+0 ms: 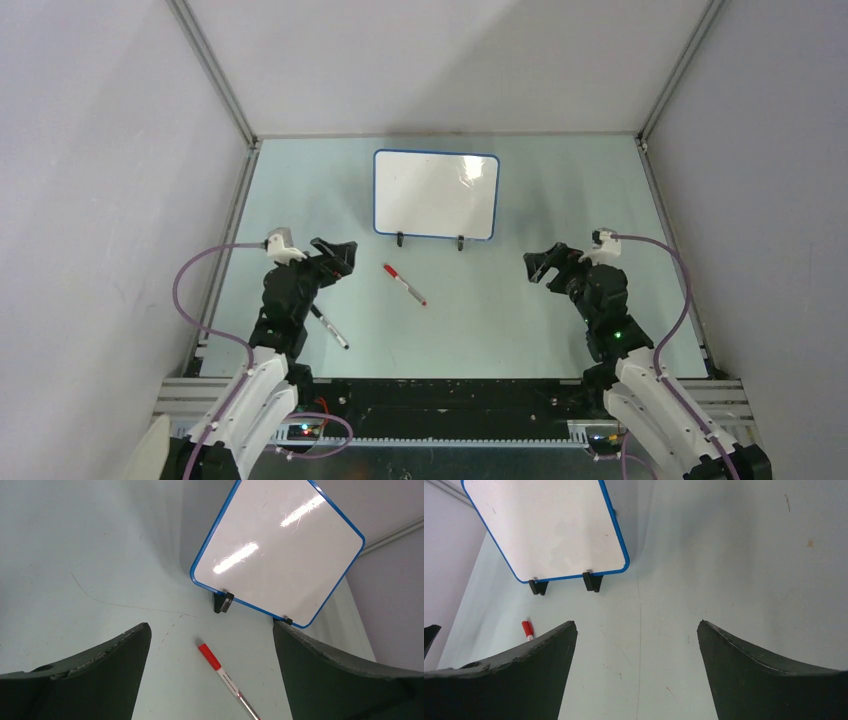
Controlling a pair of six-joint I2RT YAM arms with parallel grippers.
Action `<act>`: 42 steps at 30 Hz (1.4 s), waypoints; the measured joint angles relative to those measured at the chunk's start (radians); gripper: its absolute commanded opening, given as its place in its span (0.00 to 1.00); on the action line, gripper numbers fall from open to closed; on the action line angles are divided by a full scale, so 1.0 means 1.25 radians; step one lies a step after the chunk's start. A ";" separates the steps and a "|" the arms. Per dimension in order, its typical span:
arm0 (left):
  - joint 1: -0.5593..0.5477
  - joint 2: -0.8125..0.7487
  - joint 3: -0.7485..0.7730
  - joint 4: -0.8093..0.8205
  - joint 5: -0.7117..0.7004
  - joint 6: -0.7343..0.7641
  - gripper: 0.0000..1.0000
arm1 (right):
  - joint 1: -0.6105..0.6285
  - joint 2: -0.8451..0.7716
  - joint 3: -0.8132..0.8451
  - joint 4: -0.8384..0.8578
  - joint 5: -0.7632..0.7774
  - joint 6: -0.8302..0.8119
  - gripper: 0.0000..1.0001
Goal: Write a sentence on the whiteboard
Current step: Open the whiteboard marker at the center of the board.
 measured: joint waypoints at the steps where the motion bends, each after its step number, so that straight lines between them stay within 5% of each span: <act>1: 0.000 0.002 0.000 0.000 0.000 0.000 0.98 | 0.000 -0.002 0.000 0.000 0.001 0.000 0.95; 16: 0.000 0.045 0.000 0.016 0.022 -0.004 0.98 | 0.016 0.029 0.005 0.002 -0.019 -0.019 0.97; 30: 0.000 0.048 0.000 0.010 0.011 -0.006 0.98 | 0.407 0.255 0.129 0.046 0.116 -0.189 0.93; 42: 0.000 0.021 0.010 -0.027 -0.024 -0.005 0.99 | 0.540 0.506 0.221 0.109 0.198 -0.210 0.83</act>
